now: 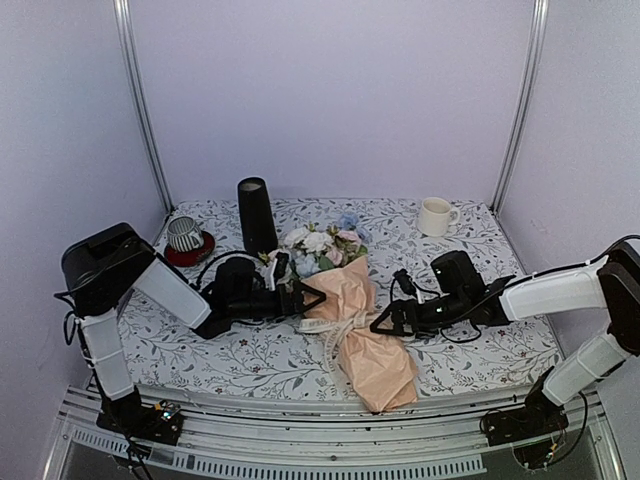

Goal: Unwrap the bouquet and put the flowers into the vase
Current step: Adjust the tied bouquet at the center of the board.

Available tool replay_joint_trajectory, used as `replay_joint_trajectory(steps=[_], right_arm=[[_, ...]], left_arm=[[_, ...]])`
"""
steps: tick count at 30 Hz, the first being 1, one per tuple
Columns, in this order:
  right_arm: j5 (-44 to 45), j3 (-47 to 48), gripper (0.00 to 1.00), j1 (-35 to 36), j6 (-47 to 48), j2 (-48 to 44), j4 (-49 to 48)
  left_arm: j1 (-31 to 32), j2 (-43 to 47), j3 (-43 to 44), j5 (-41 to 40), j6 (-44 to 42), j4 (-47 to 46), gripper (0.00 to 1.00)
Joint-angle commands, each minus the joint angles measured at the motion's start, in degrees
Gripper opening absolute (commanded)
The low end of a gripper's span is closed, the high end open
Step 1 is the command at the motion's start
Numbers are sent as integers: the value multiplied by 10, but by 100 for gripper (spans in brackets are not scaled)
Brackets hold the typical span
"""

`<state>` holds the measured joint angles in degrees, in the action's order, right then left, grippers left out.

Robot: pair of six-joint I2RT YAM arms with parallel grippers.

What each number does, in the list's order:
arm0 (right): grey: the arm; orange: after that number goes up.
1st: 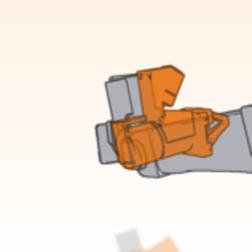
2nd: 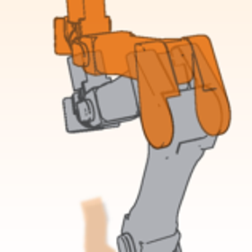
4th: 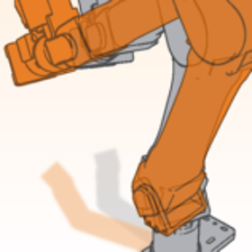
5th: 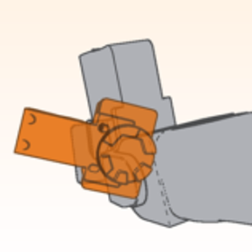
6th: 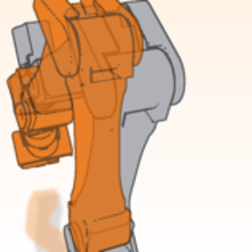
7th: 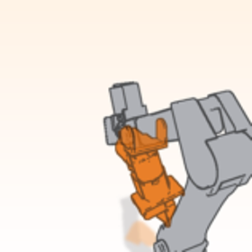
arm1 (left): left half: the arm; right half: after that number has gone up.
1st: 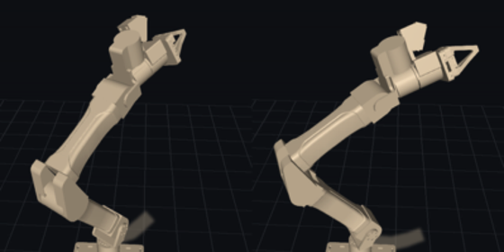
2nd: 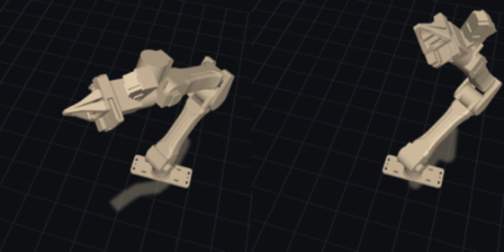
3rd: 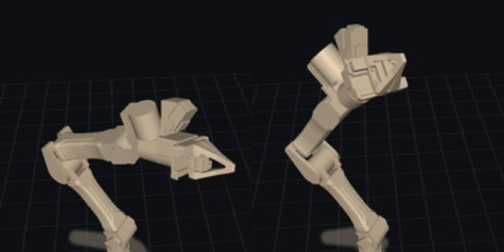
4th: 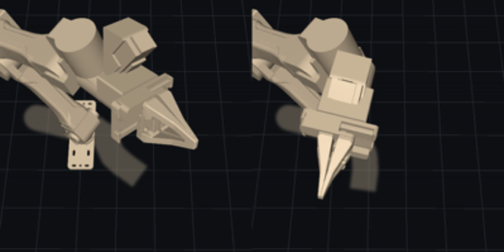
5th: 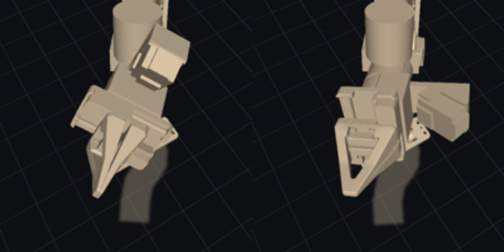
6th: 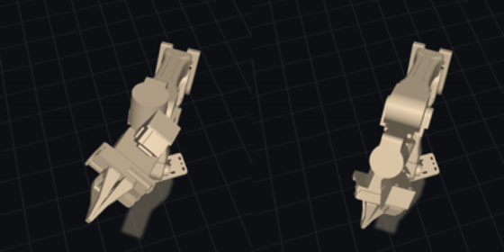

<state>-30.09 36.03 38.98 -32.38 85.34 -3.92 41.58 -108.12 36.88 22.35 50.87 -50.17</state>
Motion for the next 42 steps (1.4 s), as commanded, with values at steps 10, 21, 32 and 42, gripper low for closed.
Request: replay_joint_trajectory(steps=[10,21,32,42], right_arm=[[80,-38,99,-7,-42,-42,8],[64,-42,99,-7,-57,-22,-18],[40,-36,99,-7,-67,-32,-48],[8,-15,100,24,-76,9,-91]], left_arm=[[10,-132,194,19,-53,85,98],[1,-124,210,-2,-88,120,98],[3,45,125,-55,-153,237,98],[42,136,62,-92,-189,311,88]])
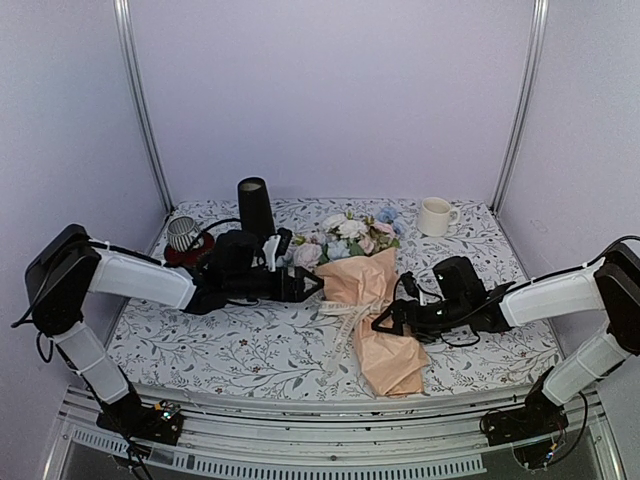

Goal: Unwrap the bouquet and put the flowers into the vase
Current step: Adjust the tied bouquet at the center of the board, then pick up the ribbon from the tied bouquet.

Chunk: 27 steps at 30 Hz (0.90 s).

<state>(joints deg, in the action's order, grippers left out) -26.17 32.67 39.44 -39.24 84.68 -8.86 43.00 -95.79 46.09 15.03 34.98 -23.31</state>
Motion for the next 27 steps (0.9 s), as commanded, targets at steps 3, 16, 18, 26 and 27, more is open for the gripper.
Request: replay_joint_trajectory(steps=[3,16,18,26,27], right_arm=[[-48,15,100,22,-17,12,-67],[112,9,100,12,0,-109,44],[143,7,100,12,9,-144,64],[234,1,100,12,43,-249,140],[238,0,100,12,45,-258,145]], left_arm=[[52,21,-37,-23,-40,60,82],[159,-12,37,-106,-41,239,66],[172,-21,43,-116,-34,244,65],[192,-88,86,-144,-23,268,60],[193,-96,93,-148,-23,273,59]])
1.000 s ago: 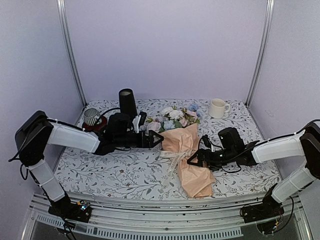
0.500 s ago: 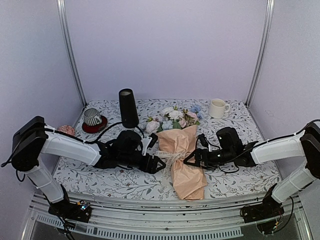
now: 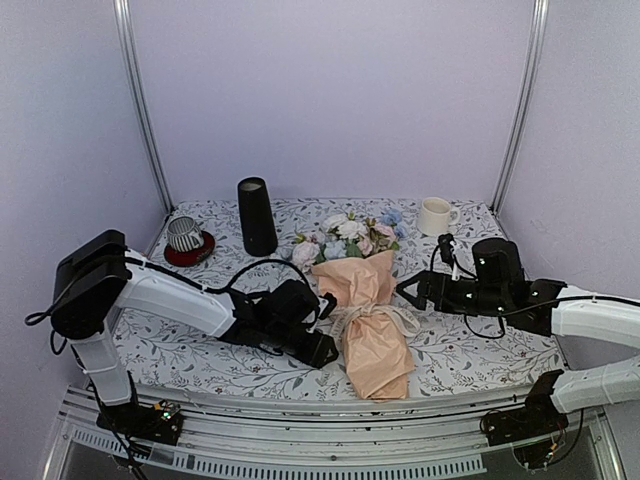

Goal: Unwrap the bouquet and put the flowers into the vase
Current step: Pick up the ribbon from the tied bouquet.

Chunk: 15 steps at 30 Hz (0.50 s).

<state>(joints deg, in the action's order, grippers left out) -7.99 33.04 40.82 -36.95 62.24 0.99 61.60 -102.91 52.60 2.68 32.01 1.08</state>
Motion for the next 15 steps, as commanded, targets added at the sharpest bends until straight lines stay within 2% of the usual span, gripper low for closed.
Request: replay_joint_trajectory(steps=[1,12,15], right_arm=[[61,-6,100,-2,24,-42,49],[104,-15,100,-2,45,-82,77],[117,-9,100,-2,53,-84,87]], left_arm=[[7,-32,35,-28,8,33,59],[24,-92,106,-116,23,109,57],[26,-123,116,-134,24,124,53]])
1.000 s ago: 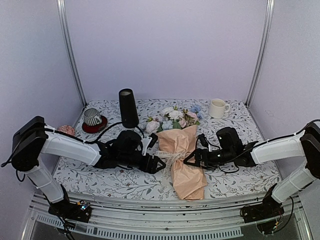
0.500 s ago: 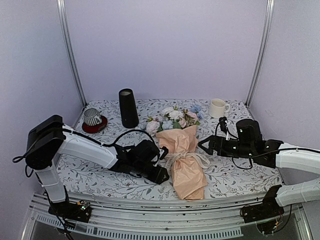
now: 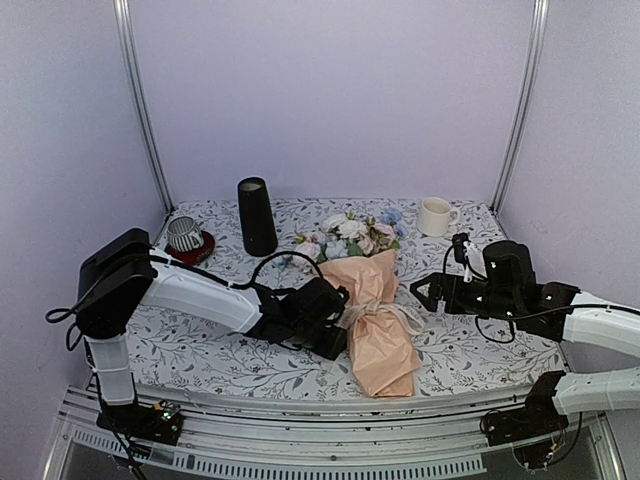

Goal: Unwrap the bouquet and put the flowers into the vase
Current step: Pick up the ribbon from the tied bouquet.

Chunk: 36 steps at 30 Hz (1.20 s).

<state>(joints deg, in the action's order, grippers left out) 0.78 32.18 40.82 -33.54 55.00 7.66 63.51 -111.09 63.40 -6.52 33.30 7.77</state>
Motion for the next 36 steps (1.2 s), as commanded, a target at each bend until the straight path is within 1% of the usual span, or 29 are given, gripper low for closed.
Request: replay_joint_trajectory(steps=[1,3,6,10,11,12,14,18,24,29,36], right_arm=[[33,1,100,-2,20,-10,23],[39,3,100,-2,22,-10,27],[43,3,100,-2,23,-10,27],[45,2,100,-2,23,-6,29],[45,2,100,-2,22,-5,29],[46,2,100,-2,22,-3,29],[48,3,100,-3,22,1,32],[57,6,100,-3,26,10,46],[81,21,100,-3,28,25,95],[45,37,98,-3,26,54,124],[0,31,98,-3,33,86,120]], left_arm=[[7,-46,11,-46,12,62,49],[7,-53,15,-50,10,66,43],[7,-54,10,-54,16,66,31],[7,-33,-3,-81,22,68,10],[7,-25,-8,-87,23,69,3],[6,-22,-11,-93,24,69,0],[5,10,-22,-104,27,70,0],[1,46,-40,-115,27,68,0],[-15,100,-67,-95,25,47,0],[-24,131,-93,-68,27,10,0],[-25,146,-98,-56,19,2,0]])
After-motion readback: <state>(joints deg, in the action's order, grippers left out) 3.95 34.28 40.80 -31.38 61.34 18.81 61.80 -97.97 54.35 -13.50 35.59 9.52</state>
